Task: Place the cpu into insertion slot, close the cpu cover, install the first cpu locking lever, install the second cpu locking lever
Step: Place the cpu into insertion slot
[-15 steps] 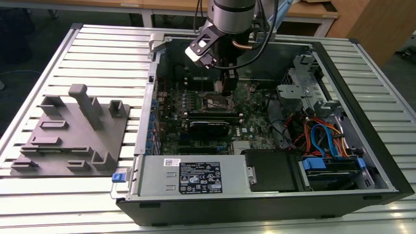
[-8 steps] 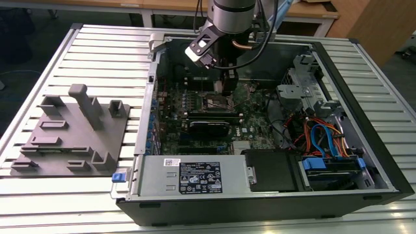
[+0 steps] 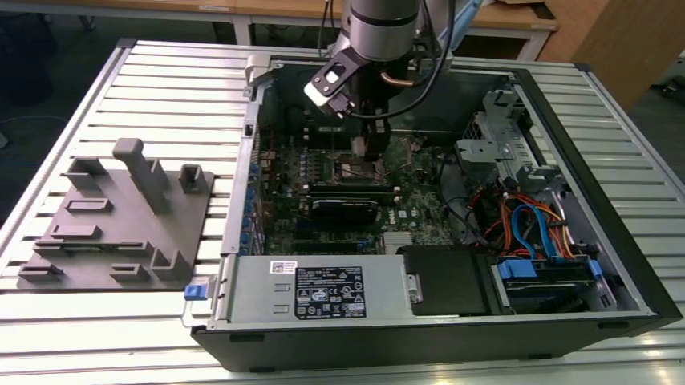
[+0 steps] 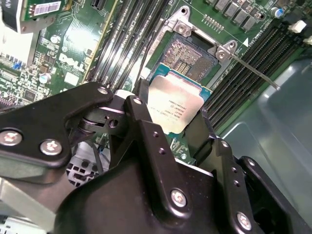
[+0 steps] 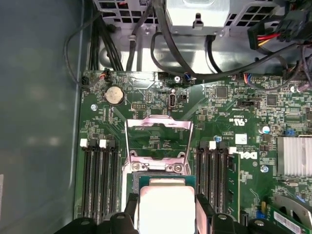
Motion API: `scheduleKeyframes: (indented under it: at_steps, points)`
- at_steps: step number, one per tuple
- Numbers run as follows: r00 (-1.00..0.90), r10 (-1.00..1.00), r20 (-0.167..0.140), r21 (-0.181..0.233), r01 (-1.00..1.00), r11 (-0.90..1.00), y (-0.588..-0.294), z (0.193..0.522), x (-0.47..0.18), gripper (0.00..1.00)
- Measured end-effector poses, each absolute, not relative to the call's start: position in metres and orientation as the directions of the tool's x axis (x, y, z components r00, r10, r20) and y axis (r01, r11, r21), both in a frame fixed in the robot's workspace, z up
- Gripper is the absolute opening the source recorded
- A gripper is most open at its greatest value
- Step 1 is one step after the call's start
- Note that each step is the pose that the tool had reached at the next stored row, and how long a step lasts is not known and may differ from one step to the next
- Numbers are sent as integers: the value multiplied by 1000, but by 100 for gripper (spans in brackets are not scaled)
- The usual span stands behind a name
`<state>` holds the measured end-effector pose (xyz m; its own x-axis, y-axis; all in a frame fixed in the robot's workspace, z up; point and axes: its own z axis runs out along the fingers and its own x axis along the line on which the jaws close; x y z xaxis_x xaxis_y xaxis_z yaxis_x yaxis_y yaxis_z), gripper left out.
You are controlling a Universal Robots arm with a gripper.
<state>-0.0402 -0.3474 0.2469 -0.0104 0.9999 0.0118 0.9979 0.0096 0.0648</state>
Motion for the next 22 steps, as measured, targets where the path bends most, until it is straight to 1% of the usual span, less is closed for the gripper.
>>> scheduleKeyframes:
  at_steps: [10, 22]
  points:
    - [-10, 1000, 12, 65, 998, 10, -345, 230, -43, 54]
    - [-10, 1000, 12, 66, 998, 10, -345, 226, -43, 54]
